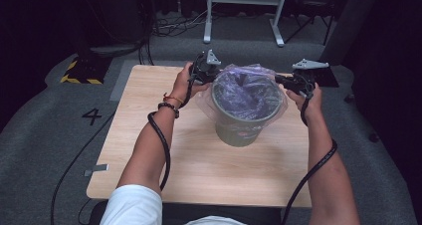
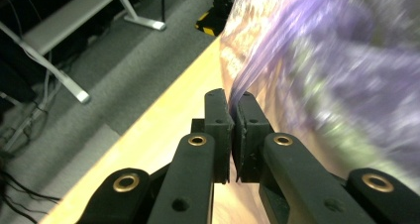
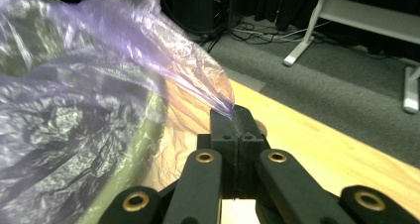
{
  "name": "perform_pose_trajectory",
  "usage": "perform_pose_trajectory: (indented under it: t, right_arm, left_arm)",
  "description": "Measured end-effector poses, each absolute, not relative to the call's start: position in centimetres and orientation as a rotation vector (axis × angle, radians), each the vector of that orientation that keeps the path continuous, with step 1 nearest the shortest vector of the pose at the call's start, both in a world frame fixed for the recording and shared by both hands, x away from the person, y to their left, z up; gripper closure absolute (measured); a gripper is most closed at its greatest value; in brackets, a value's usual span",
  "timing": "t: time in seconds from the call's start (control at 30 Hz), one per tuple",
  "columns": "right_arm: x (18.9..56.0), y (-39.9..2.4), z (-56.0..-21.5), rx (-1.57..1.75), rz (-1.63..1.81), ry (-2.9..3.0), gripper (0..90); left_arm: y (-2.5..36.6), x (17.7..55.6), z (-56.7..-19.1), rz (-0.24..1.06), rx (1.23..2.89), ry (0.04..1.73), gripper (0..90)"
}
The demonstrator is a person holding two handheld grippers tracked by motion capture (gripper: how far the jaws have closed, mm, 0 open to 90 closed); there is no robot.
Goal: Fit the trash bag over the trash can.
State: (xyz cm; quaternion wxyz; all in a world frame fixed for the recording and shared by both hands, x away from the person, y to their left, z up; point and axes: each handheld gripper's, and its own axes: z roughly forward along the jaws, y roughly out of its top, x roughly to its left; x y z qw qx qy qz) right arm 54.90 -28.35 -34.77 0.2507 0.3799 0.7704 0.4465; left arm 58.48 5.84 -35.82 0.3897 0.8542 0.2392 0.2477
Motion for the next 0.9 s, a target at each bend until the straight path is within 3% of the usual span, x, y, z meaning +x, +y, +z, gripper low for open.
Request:
perform_pose_trajectory:
  t: [0.3, 0.53, 0.7, 0.73, 0.8, 0.83, 0.87, 0.9]
  right_arm:
    - [55.0, -27.8, -37.3, 1.034, 1.243, 2.153, 90.0]
    - [54.6, -28.0, -38.2, 1.045, 1.259, 2.150, 90.0]
    - [54.2, -28.7, -39.2, 1.056, 1.225, 2.143, 85.7]
    - [53.8, -29.1, -39.3, 1.053, 1.237, 2.119, 77.5]
    - [53.6, -29.3, -39.2, 1.054, 1.237, 2.115, 76.8]
    - [52.8, -29.8, -39.0, 1.025, 1.255, 2.107, 65.9]
    - [52.8, -29.8, -39.0, 1.025, 1.255, 2.107, 65.9]
    - [52.1, -30.2, -38.8, 1.001, 1.216, 2.100, 58.6]
  left_arm:
    - [6.2, 58.6, -38.2, 0.520, 2.106, 0.664, 88.6]
    - [5.4, 58.2, -40.1, 0.524, 2.145, 0.683, 86.0]
    - [6.7, 57.7, -41.1, 0.518, 2.102, 0.725, 74.9]
    - [7.3, 57.2, -41.0, 0.536, 2.087, 0.719, 67.5]
    - [7.6, 56.9, -40.8, 0.538, 2.082, 0.716, 61.9]
    - [8.6, 56.0, -40.4, 0.561, 2.064, 0.709, 56.4]
    - [8.6, 56.0, -40.4, 0.561, 2.064, 0.709, 50.3]
    - [9.4, 55.2, -40.0, 0.580, 2.039, 0.715, 44.9]
